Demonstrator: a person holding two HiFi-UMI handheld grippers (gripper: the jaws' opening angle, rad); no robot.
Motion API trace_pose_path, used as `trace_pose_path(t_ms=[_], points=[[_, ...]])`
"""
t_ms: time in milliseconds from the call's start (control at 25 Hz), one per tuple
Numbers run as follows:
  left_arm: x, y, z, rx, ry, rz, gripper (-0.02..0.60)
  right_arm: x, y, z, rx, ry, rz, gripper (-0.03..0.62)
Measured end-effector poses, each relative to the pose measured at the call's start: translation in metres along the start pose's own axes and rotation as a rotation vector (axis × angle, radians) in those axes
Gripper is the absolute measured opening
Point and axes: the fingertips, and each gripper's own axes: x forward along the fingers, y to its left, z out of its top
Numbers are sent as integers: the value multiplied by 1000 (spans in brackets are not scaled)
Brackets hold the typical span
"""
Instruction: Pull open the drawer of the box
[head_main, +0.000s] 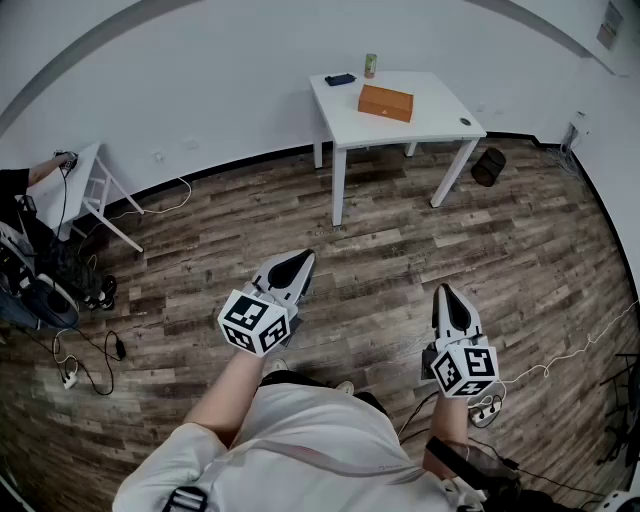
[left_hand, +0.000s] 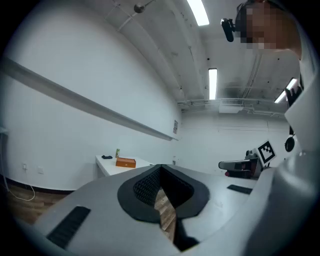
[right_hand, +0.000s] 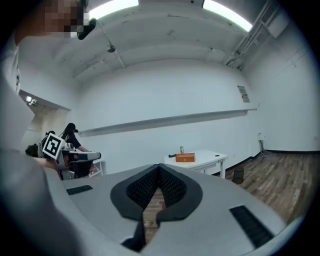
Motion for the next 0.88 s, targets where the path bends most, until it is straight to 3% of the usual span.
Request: trace_pose_path(t_ms=[440, 880], points=[[35, -7, -10, -4, -2, 34, 9, 10, -35, -21, -56, 39, 19, -8], [140, 3, -10, -15, 13, -79, 9, 47, -103, -12, -57, 63, -97, -8]])
